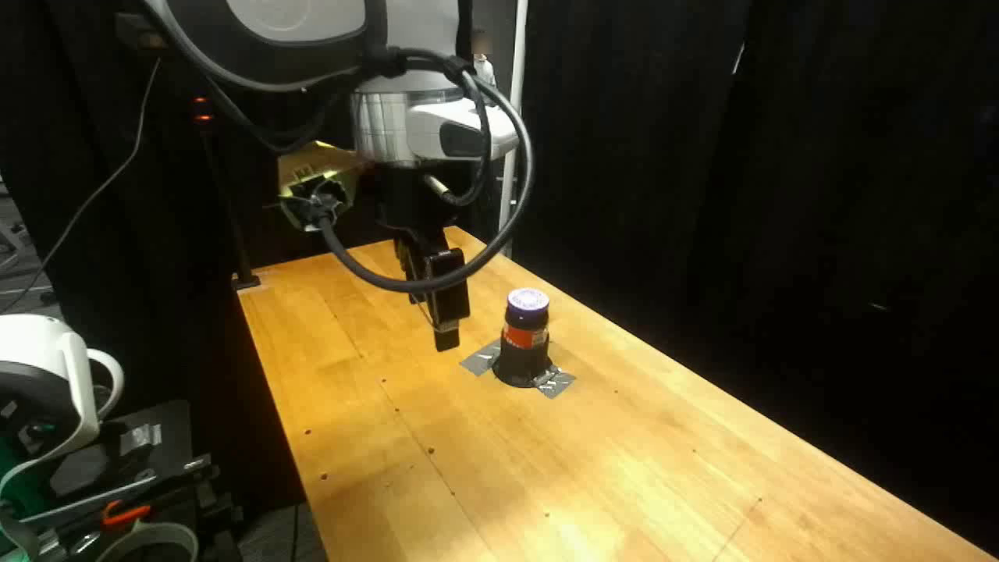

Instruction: Put the elastic around the bottle

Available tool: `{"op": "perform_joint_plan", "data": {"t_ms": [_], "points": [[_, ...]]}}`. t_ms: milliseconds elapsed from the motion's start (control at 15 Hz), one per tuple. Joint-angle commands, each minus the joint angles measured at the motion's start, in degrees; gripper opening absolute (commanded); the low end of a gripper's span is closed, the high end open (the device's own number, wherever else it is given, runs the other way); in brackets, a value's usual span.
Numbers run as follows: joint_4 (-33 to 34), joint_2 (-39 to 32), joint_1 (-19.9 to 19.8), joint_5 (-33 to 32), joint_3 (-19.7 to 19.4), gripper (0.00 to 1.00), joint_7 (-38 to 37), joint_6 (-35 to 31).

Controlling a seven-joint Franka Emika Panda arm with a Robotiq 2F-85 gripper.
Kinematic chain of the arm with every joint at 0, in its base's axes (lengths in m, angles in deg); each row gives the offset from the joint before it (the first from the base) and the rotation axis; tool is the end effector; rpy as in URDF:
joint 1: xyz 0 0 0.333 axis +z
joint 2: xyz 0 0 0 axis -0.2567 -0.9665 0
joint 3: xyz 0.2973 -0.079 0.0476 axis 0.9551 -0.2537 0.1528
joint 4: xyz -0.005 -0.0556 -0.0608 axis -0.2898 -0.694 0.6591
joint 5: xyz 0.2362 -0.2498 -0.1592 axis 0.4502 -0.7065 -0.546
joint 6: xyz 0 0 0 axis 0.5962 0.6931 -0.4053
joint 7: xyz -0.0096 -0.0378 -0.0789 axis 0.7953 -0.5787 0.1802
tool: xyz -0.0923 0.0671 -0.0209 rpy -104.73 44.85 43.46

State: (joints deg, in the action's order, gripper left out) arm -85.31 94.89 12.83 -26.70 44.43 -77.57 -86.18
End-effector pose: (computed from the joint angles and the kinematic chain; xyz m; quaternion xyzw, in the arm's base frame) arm 0.4396 0.0028 0.3720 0.9975 -0.0525 0.0397 0.0265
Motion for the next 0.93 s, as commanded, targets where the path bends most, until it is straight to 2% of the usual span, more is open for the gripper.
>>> {"op": "perform_joint_plan", "data": {"t_ms": [0,200,333,733,867], "points": [[0.3,0.0,0.3,-0.1,-0.3,1.0,0.0,0.1],[0.8,0.1,0.3,-0.1,-0.3,1.0,0.0,0.1],[3.6,-3.1,1.0,1.0,-1.3,1.0,5.1,-0.3],[21.7,-19.6,2.5,8.3,-2.7,1.0,28.4,1.9],[28.1,-25.2,1.7,11.6,-1.5,1.0,32.3,2.9]]}}
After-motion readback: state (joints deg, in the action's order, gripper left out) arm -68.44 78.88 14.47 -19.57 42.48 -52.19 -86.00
